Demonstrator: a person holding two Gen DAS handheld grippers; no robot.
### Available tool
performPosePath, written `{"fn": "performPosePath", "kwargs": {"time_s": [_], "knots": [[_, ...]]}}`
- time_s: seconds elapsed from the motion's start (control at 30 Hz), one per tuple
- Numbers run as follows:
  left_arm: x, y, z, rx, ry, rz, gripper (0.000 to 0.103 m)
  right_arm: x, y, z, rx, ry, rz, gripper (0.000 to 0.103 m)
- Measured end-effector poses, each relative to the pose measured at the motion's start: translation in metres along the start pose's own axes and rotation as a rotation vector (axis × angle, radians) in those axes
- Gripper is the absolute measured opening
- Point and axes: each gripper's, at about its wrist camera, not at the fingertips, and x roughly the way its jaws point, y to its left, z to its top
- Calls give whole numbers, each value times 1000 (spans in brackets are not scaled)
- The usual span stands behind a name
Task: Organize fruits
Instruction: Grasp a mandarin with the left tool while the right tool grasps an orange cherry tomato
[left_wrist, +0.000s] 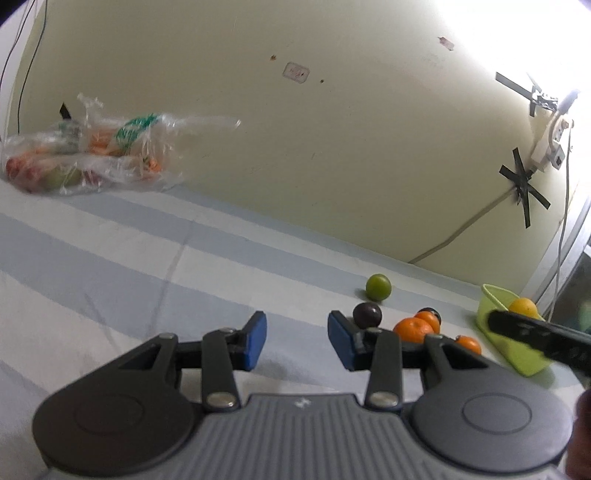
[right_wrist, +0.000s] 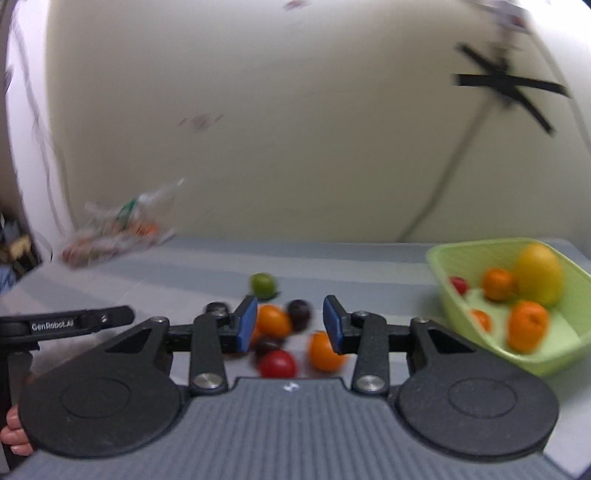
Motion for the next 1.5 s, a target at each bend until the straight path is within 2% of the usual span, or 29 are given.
{"fn": "performPosePath", "kwargs": {"time_s": [0.13,0.37,0.47,0.53,0.6,0.67,0.73,0.77,0.83,0.9,1.0,1.13,1.33,1.43,1.5], "knots": [[6,8,1,-55,48,-25,37,17,32,-7,-143,43,13,42],[7,10,0,-81,75,-43,38,51,65,-16,-367,94,-41,42],[6,9,-2,-84,73,-54,38,59,72,-21,-420,95,-73,36],[6,10,-2,-97,74,-79,38,54,72,-19,-376,94,-59,36],[6,11,-2,-117,78,-111,39,41,66,-15,-277,86,42,36],[5,11,-2,-125,79,-136,39,35,70,-15,-266,84,103,37],[4,9,-3,-114,74,-139,39,37,72,-19,-276,137,151,41],[3,8,-3,-107,69,-143,39,37,69,-21,-276,140,146,45],[0,4,-3,-90,53,-153,39,33,59,-17,-244,157,177,44],[-1,-3,-4,-61,38,-153,39,27,39,-4,-151,134,211,44],[-2,-17,-6,6,22,-161,42,18,9,15,-30,83,190,44],[-4,-41,-13,144,-2,-140,44,20,-18,32,34,65,72,38],[1,-68,-24,315,9,-97,45,45,2,28,-76,154,62,37],[8,-70,-23,323,52,-87,46,59,17,18,-139,185,43,37],[11,-67,-21,301,74,-107,47,64,14,14,-160,201,30,37]]}}
